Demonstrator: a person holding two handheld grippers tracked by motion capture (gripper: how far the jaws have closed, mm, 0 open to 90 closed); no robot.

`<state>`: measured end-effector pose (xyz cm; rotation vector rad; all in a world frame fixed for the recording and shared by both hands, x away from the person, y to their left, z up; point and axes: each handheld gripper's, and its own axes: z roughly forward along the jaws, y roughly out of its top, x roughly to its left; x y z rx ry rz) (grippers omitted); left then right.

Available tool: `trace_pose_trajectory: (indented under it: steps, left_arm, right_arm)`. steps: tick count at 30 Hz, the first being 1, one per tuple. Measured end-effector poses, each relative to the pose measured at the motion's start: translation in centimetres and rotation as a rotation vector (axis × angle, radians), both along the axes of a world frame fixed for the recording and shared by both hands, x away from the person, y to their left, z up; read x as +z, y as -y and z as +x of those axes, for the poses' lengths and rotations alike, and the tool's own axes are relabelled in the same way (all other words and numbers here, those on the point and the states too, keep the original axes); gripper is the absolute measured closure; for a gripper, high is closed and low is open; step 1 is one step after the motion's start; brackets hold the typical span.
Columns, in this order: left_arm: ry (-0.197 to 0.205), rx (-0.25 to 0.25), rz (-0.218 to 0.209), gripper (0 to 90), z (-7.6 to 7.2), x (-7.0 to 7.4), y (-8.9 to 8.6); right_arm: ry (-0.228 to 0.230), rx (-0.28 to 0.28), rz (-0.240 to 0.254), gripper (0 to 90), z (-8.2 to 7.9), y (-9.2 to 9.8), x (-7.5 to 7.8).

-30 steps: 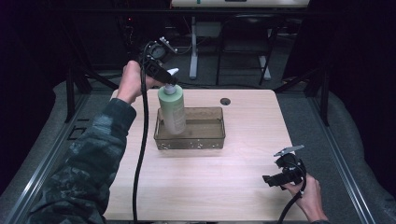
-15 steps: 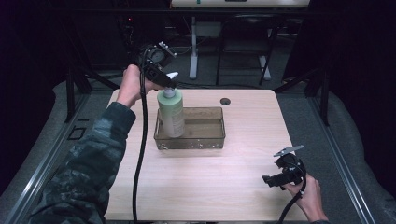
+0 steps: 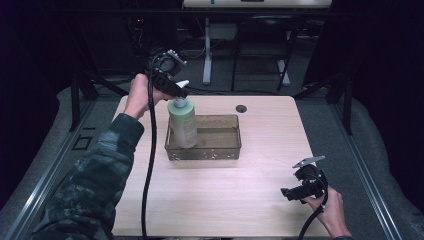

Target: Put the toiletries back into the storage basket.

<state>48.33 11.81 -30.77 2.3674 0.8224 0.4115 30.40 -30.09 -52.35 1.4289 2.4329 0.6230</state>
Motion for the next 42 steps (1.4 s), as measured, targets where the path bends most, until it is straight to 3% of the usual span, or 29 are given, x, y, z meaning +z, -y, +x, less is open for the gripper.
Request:
trace_pose_trajectory:
  steps: [7, 15, 42]
  left_arm:
    - [-0.017, -0.005, 0.021, 64.2, -0.1, -0.9, -0.4]
    - [-0.019, 0.011, 0.001, 64.2, -0.2, -1.3, -1.1]
    - [-0.071, 0.004, 0.041, 64.1, -0.8, -3.4, -2.0]
  right_arm:
    - [-0.002, 0.005, -0.003, 4.5, 0.1, -0.1, 0.0]
    - [0.000, 0.003, -0.010, 4.5, 0.1, 0.0, -0.1]
    - [0.002, -0.002, -0.012, 4.6, -0.1, 0.0, 0.0]
